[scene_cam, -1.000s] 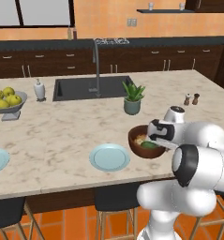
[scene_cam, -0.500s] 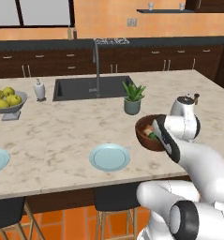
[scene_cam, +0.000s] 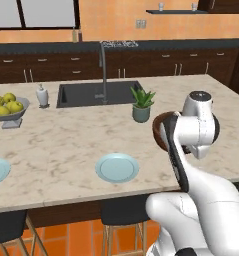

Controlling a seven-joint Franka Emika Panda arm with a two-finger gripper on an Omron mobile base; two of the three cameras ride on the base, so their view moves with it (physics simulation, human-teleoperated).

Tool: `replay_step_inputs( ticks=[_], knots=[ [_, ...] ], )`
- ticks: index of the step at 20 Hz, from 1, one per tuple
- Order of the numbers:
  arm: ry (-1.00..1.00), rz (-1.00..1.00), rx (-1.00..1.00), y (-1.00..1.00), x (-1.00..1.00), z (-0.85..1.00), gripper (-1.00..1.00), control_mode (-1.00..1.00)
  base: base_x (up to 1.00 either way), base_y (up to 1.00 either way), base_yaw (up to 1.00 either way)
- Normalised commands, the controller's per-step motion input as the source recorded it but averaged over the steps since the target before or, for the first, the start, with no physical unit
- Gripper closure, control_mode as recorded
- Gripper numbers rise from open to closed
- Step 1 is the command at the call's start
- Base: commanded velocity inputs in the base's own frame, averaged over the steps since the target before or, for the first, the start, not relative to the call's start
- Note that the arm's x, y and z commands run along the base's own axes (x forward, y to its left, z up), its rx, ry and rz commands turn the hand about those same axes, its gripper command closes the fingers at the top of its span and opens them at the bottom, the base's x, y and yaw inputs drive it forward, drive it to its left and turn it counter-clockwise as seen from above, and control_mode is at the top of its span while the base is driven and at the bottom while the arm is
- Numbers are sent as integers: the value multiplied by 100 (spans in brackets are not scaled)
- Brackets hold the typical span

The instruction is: Pick the chicken drumstick and broccoli from their plates and place them in the bowl. Then put the bowl in the fridge.

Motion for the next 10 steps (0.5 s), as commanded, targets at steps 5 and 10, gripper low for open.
replay_step_inputs(
  ticks=[5,10],
  knots=[
    [-9,-26,6,6,-69,37,100,-100,0,0,0],
    [-8,-13,6,8,-81,52,100,-100,0,0,0]
  ],
)
